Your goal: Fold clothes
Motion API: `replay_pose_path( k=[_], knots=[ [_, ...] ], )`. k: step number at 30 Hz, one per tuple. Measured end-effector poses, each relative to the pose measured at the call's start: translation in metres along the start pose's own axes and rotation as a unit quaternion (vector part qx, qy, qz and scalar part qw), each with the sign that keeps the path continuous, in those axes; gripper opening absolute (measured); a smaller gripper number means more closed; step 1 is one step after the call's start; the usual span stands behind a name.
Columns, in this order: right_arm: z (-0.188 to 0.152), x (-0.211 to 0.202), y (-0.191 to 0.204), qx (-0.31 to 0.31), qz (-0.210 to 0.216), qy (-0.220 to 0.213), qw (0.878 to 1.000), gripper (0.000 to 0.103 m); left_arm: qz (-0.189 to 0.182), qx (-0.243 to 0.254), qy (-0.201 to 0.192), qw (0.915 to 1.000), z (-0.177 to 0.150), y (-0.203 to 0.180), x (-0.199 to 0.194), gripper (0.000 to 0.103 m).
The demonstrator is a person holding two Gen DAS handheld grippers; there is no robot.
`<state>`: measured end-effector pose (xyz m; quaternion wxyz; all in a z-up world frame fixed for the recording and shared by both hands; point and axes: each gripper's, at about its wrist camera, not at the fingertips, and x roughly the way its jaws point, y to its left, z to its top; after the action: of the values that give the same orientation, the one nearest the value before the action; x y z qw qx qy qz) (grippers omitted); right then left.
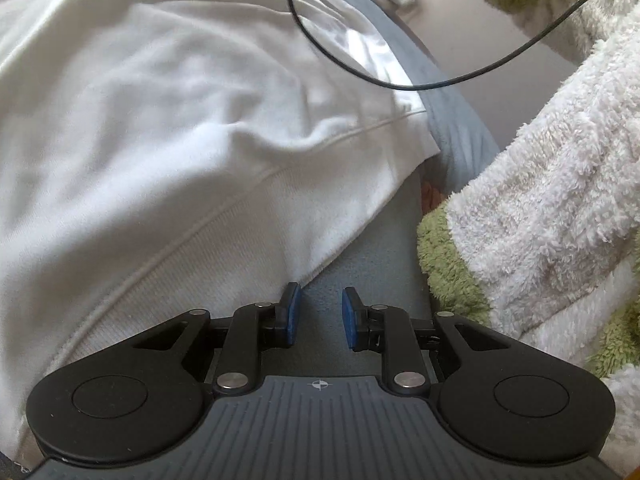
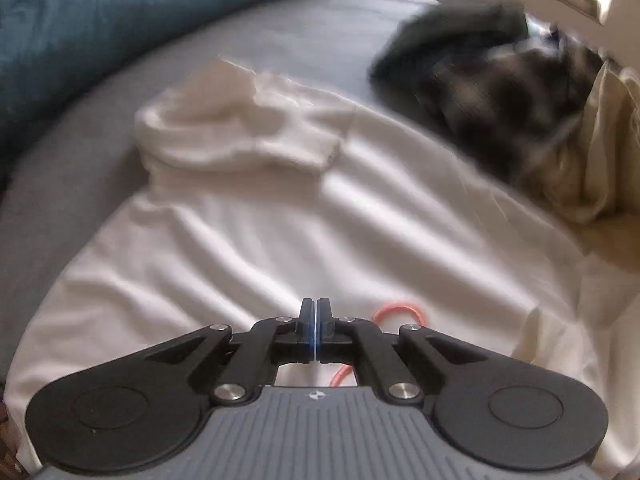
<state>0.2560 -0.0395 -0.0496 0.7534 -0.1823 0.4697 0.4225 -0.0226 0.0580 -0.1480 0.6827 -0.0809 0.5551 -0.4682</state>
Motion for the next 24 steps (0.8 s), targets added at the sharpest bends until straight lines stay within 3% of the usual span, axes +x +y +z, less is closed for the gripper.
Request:
replay_pose_path(
  k=[3,4,7,9,14,16,18,20,22,24],
  knots=[
    [-0.021,0.006,0.031,-0.082,0.102,0.054,0.99,0.0,0.002,-0.002,0.001,1.0,0.001,-0.001,0.001,0.022],
    [-0.021,0.015,0.04,-0.106,0.113,0.073,0.985,0.0,0.002,-0.002,0.002,1.0,0.002,-0.002,0.002,0.022],
    [-0.013,0.024,0.008,-0.049,0.018,0.04,0.998,0.0,0.002,0.008,0.006,1.0,0.001,-0.001,0.002,0.022],
    [-0.008,0.029,-0.017,-0.002,-0.053,0.012,0.999,0.0,0.001,0.01,0.008,0.9999,0.002,0.0,0.001,0.022],
    [-0.015,0.0,-0.035,0.001,0.01,0.024,1.0,0.0,-0.001,0.012,0.011,0.9999,0.006,0.0,0.002,0.022],
    [-0.032,-0.006,-0.021,-0.021,0.059,0.049,0.997,0.0,-0.003,0.014,0.013,0.9998,0.006,0.0,0.002,0.022],
    [-0.052,0.0,-0.023,-0.039,-0.012,0.073,0.997,0.0,-0.006,0.014,0.016,0.9998,0.007,0.002,0.002,0.022],
    [-0.067,-0.007,-0.053,0.004,-0.107,0.063,0.992,0.0,-0.005,0.018,0.019,0.9996,0.007,0.001,0.0,0.022],
    [-0.074,-0.04,-0.078,0.092,-0.098,0.011,0.991,0.0,0.0,0.028,0.022,0.9993,0.007,-0.003,-0.004,0.022],
    [-0.086,-0.076,-0.067,0.054,-0.116,-0.022,0.992,0.001,0.005,0.028,0.022,0.9994,0.006,-0.004,-0.013,0.022]
  ],
)
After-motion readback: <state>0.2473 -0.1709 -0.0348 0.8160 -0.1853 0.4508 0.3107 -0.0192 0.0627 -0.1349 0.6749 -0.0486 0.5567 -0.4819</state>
